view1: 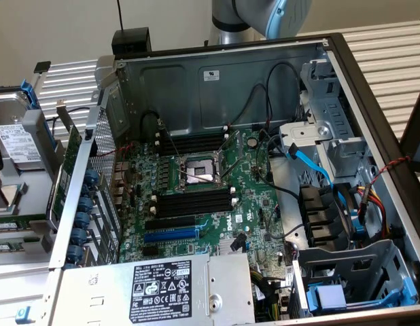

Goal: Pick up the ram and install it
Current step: 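Pick up the ram and move it above insertion slot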

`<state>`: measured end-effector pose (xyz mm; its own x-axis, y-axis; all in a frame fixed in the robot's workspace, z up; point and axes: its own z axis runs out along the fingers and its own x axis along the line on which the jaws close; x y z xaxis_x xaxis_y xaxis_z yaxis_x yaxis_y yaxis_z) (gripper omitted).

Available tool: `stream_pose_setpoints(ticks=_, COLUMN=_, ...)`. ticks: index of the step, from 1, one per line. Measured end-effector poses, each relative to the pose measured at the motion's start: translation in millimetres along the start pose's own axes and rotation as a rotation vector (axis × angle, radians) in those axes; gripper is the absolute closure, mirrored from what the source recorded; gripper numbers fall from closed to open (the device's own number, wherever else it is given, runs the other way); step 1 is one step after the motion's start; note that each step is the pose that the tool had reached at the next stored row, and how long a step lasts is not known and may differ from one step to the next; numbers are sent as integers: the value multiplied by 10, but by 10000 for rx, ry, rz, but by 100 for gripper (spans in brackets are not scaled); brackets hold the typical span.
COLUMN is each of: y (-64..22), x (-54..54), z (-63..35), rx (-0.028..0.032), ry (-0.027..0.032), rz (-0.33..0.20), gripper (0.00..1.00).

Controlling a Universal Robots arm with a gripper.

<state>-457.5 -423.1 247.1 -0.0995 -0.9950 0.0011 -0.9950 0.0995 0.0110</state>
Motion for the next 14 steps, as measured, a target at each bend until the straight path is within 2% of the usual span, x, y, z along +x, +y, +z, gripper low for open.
stream_pose_setpoints(ticks=8, y=-10, x=35, z=146, rx=1, ry=-5, rz=-7, gripper=58)
stream_pose_setpoints(ticks=14, y=-12, x=38, z=255, rx=-1, ry=-9, rz=-241, gripper=58)
